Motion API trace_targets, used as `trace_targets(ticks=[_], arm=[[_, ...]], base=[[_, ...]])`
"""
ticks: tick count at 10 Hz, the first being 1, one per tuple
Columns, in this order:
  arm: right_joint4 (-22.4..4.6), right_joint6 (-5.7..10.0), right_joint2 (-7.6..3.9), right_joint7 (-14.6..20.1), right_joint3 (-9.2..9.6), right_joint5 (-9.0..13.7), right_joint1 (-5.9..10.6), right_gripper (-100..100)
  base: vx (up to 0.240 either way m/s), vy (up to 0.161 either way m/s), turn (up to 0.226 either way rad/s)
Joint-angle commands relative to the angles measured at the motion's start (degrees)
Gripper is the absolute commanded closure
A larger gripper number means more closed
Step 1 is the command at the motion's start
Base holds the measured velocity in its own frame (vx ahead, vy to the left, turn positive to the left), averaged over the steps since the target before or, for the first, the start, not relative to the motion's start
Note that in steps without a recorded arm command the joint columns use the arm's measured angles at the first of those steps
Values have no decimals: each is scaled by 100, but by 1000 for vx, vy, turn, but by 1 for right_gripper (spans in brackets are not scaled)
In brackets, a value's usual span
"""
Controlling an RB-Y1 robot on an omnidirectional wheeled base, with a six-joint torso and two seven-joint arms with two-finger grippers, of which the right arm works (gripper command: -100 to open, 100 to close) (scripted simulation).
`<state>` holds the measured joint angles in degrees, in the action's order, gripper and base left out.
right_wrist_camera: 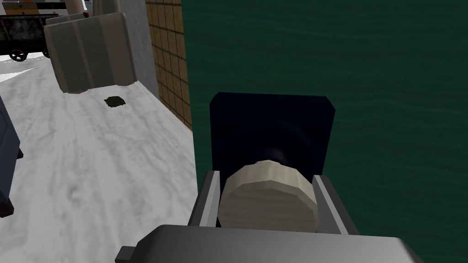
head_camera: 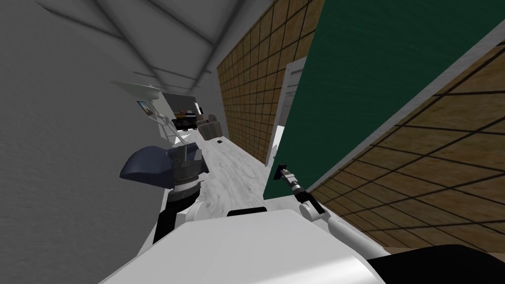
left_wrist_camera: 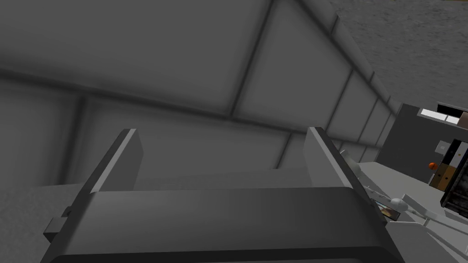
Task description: Pull the door open
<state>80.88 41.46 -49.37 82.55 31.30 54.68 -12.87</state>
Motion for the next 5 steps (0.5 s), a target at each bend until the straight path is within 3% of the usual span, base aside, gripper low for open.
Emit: trace_targets(ticks=[1,5], arm=[[-2,87,-72,83,71,-37,-28,100],[-16,289,-257,281,223,-120,-59,100]], base=[[-211,-47,133],[-189,-98,136]])
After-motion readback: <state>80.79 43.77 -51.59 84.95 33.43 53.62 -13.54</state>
